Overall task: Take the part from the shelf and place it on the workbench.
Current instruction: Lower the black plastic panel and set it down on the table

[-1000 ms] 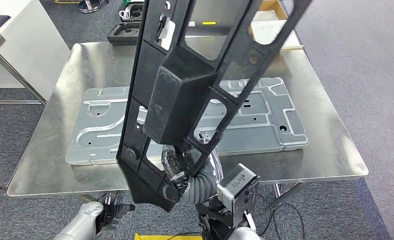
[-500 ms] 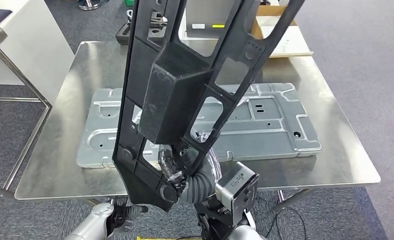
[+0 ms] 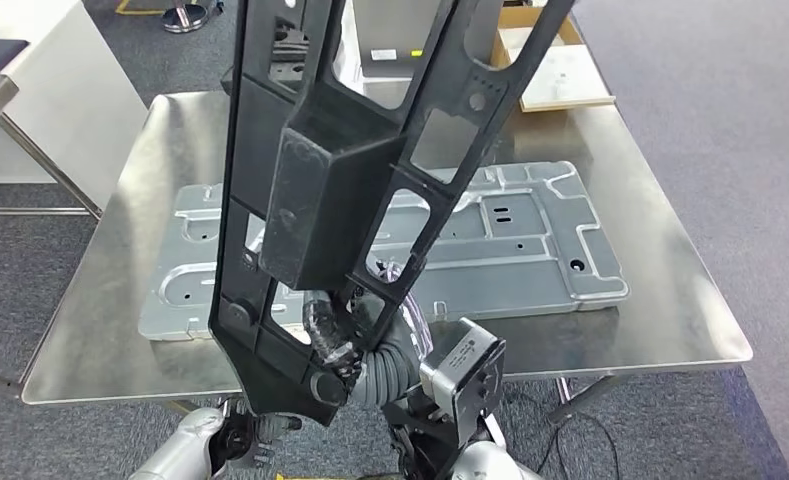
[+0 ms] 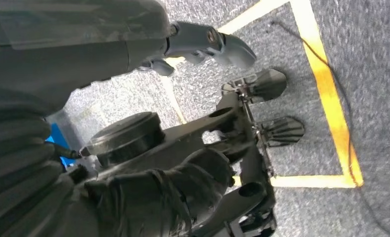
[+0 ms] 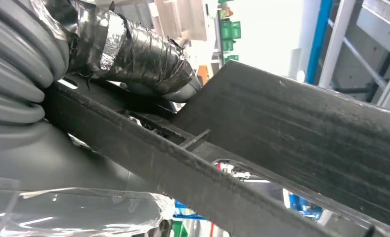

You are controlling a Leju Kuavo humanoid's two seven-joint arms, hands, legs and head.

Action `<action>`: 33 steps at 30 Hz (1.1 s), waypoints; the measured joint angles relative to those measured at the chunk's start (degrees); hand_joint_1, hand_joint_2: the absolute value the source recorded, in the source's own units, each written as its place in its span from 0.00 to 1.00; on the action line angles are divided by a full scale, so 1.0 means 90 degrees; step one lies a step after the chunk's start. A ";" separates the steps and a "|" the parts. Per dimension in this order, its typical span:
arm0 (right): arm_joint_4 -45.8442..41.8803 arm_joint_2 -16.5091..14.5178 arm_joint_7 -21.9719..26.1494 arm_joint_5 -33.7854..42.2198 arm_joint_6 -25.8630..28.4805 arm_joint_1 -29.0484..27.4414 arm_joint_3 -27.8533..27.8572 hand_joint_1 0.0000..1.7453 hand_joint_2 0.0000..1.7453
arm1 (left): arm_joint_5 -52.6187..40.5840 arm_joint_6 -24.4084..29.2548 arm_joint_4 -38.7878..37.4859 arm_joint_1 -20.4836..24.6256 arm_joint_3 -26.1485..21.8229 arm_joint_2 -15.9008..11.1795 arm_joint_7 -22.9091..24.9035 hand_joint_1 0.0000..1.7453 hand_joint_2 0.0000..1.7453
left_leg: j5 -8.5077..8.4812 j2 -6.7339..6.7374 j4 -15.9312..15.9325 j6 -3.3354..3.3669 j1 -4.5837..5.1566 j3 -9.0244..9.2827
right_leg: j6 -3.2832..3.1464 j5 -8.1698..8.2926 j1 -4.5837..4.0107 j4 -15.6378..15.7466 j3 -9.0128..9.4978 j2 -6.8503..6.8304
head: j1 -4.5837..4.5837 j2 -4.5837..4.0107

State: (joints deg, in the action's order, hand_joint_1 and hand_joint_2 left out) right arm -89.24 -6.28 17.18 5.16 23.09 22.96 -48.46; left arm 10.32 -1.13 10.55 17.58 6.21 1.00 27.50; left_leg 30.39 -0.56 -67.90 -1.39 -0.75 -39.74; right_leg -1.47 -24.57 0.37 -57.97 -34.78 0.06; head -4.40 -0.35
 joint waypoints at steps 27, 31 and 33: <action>0.4313 0.1015 -0.2518 -0.3530 -0.1136 0.3845 -0.0004 1.00 1.00 | -0.0302 -0.0410 -0.0220 0.0102 0.0304 -0.0052 0.0000 0.00 1.00 | -0.0662 -0.0021 0.1051 0.0084 -0.0009 0.0367 | 0.0139 0.0102 -0.0011 -0.0111 -0.0234 0.0026 | 0.0036 0.0000; 0.5196 0.1024 -0.3161 -0.4614 -0.1610 0.4267 -0.0213 1.00 1.00 | -0.0279 -0.0418 -0.0261 0.0140 0.0340 -0.0002 0.0000 0.00 1.00 | -0.0086 0.0020 -0.0087 0.0007 -0.0016 -0.0166 | 0.0038 0.0131 0.0006 -0.0077 -0.0225 -0.0003 | 0.0006 -0.0001; 0.5582 0.1044 -0.3492 -0.5451 -0.2112 0.4415 -0.0509 1.00 1.00 | -0.0246 -0.0420 -0.0275 0.0136 0.0349 0.0009 0.0000 0.00 1.00 | 0.0052 0.0021 -0.0704 0.0009 -0.0015 -0.0486 | 0.0018 0.0118 -0.0016 -0.0091 -0.0222 -0.0002 | 0.0006 -0.0001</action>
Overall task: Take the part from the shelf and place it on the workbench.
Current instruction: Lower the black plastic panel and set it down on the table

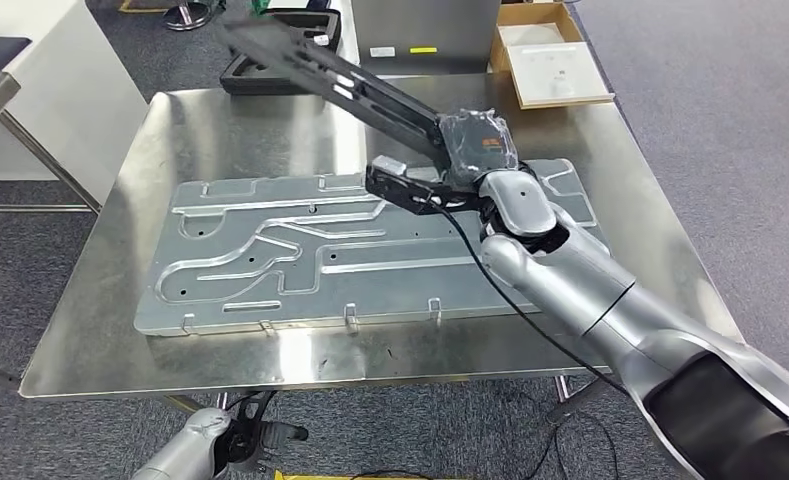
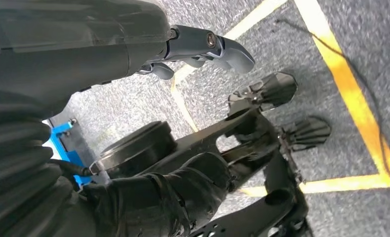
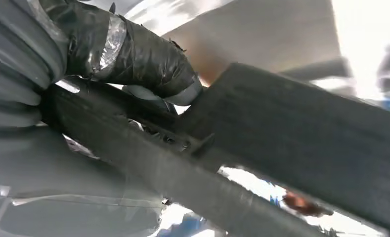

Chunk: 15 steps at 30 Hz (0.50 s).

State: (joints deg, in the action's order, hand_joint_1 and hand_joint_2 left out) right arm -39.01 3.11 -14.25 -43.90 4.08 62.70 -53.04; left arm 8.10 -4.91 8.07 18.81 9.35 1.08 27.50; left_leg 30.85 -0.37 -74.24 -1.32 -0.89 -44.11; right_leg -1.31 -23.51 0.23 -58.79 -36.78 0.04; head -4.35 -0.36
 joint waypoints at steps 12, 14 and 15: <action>0.1261 0.0239 -0.0166 -0.1638 -0.1000 0.0461 -0.1394 0.00 0.00 | -0.0432 0.0236 -0.0015 0.0103 0.0122 -0.0080 0.0000 0.00 1.00 | -0.0886 0.0017 0.1937 0.0321 0.0019 0.0891 | 0.0229 -0.0340 -0.0033 -0.0522 -0.0251 0.0022 | 0.0052 0.0001; 0.1352 0.0240 -0.0147 -0.1708 -0.0984 0.0483 -0.1496 0.00 0.00 | -0.0434 0.0310 -0.0015 0.0148 0.0143 -0.0103 0.0000 0.00 1.00 | -0.0873 0.0022 0.1935 0.0347 0.0015 0.0904 | 0.0283 -0.0660 0.0007 -0.1371 -0.0679 0.0020 | 0.0072 0.0001; 0.1393 0.0240 -0.0142 -0.1738 -0.0977 0.0478 -0.1542 0.00 0.00 | -0.0434 0.0335 -0.0015 0.0159 0.0155 -0.0108 0.0000 0.00 1.00 | -0.0862 0.0020 0.1923 0.0349 0.0011 0.0906 | 0.0307 -0.0726 0.0032 -0.1677 -0.0851 0.0019 | 0.0072 0.0001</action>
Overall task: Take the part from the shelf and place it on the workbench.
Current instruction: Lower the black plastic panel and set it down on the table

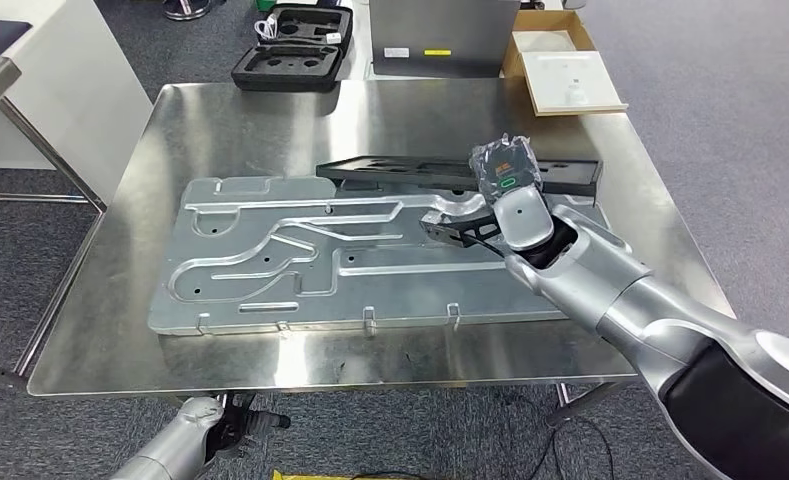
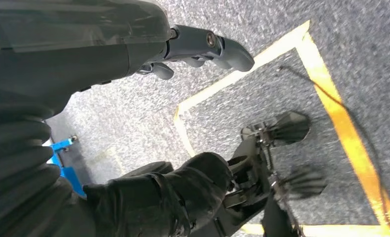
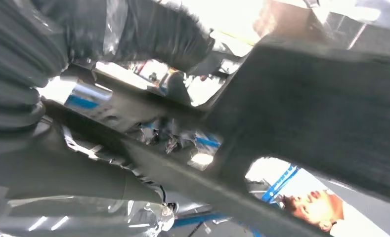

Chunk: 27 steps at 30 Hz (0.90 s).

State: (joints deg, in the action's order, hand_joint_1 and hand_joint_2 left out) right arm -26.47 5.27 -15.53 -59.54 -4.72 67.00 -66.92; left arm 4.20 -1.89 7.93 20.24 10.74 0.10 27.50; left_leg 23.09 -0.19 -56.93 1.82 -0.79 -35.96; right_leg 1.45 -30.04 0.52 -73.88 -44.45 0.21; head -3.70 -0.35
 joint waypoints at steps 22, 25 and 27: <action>0.0200 -0.0162 0.0449 0.0329 0.3052 0.0061 -0.0118 0.00 0.00 | 0.0175 -0.0063 0.0000 -0.0058 0.0052 -0.0017 0.0000 0.00 0.00 | 0.0143 -0.0021 -0.0260 -0.0156 0.0065 -0.0087 | -0.0216 0.0747 -0.0027 0.1583 0.0756 0.0060 | -0.0004 0.0000; 0.0195 -0.0165 0.0464 0.0338 0.3120 0.0051 -0.0059 0.00 0.00 | 0.0174 -0.0047 0.0000 -0.0069 0.0052 -0.0017 0.0000 0.00 0.00 | 0.0083 -0.0019 -0.0163 -0.0109 0.0062 -0.0044 | -0.0118 0.0762 -0.0025 0.1607 0.0751 0.0059 | -0.0005 0.0000; 0.0188 -0.0165 0.0540 0.0362 0.3301 0.0047 0.0010 0.00 0.00 | 0.0174 -0.0024 0.0000 -0.0065 0.0053 -0.0016 0.0000 0.00 0.00 | 0.0000 0.0000 -0.0083 -0.0048 0.0023 -0.0020 | -0.0054 0.0531 -0.0034 0.1341 0.0650 0.0050 | 0.0012 0.0000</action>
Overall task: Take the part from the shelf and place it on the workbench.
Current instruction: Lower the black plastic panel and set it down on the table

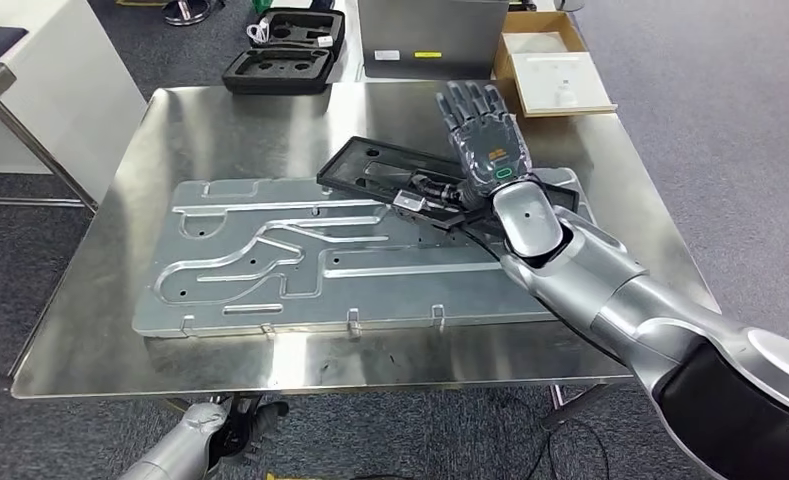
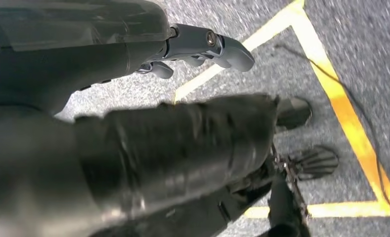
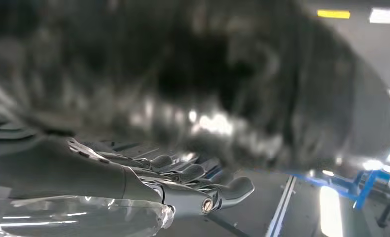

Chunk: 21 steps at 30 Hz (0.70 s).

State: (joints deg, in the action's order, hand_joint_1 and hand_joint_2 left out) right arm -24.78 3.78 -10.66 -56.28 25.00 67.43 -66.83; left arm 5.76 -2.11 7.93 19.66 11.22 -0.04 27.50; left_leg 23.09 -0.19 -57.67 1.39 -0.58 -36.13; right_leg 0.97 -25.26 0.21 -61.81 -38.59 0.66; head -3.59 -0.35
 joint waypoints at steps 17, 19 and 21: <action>-0.1919 -0.0132 0.1065 0.1198 0.1060 -0.0829 0.1452 0.00 0.00 | -0.0323 -0.0492 0.0000 -0.0105 0.0173 -0.0042 0.0000 0.00 0.00 | 0.0583 -0.0008 -0.0953 -0.0327 -0.0043 -0.0609 | -0.0237 0.0214 0.0084 0.0225 0.0159 -0.0032 | -0.0002 0.0000; -0.2136 -0.0136 0.1067 0.1215 0.1039 -0.0891 0.1562 0.00 0.00 | -0.0322 -0.0510 0.0000 -0.0110 0.0195 -0.0046 0.0000 0.00 0.00 | 0.1084 -0.0007 -0.1793 -0.0350 -0.0044 -0.0814 | -0.0260 0.0321 0.0066 0.0223 0.0021 -0.0034 | -0.0003 0.0000; -0.2365 -0.0135 0.1092 0.1243 0.1040 -0.0990 0.1648 0.00 0.00 | -0.0309 -0.0474 0.0000 -0.0118 0.0202 -0.0061 0.0000 0.00 0.00 | 0.1201 -0.0007 -0.1992 -0.0340 -0.0042 -0.0684 | -0.0259 0.0436 0.0050 0.0217 -0.0126 -0.0030 | -0.0003 0.0000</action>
State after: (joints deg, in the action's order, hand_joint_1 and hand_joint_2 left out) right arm -46.06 2.57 -0.84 -45.09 34.35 58.52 -52.00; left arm 2.98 -6.38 7.93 18.60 13.03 -0.59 27.50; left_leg 33.90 -0.25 -75.60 -1.67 -0.96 -42.29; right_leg -1.36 -21.33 0.66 -59.86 -39.73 0.39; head -3.62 -0.35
